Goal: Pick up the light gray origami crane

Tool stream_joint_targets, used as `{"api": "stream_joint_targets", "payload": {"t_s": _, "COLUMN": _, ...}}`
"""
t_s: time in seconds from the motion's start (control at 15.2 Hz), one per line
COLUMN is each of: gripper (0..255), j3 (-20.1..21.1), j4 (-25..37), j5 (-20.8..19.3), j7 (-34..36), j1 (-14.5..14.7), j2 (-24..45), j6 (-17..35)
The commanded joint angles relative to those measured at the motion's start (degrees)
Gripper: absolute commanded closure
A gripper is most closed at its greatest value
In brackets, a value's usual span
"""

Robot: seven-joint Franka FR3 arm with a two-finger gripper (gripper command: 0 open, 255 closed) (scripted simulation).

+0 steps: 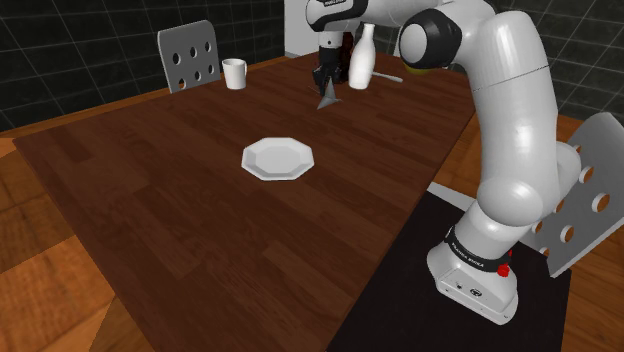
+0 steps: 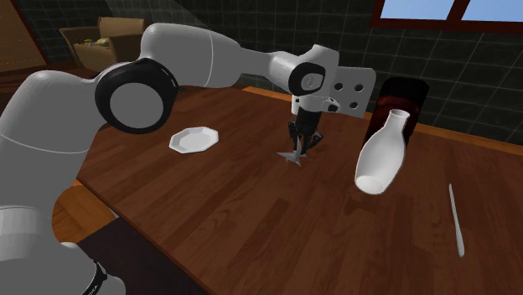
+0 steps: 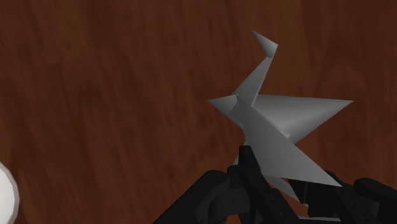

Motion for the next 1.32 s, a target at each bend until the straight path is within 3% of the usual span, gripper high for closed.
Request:
{"api": "stream_joint_targets", "payload": {"t_s": 0.0, "gripper": 255, "j3": -0.01, "j4": -0.07, "j5": -0.01, "j7": 0.00, "j1": -0.01, "j2": 0.03, "j6": 0.01}}
{"api": "stream_joint_targets", "payload": {"t_s": 1.25, "gripper": 255, "j3": 0.02, "j4": 13.82, "j5": -0.08, "j7": 1.15, "j1": -1.37, "j2": 1.26, "j6": -12.48}}
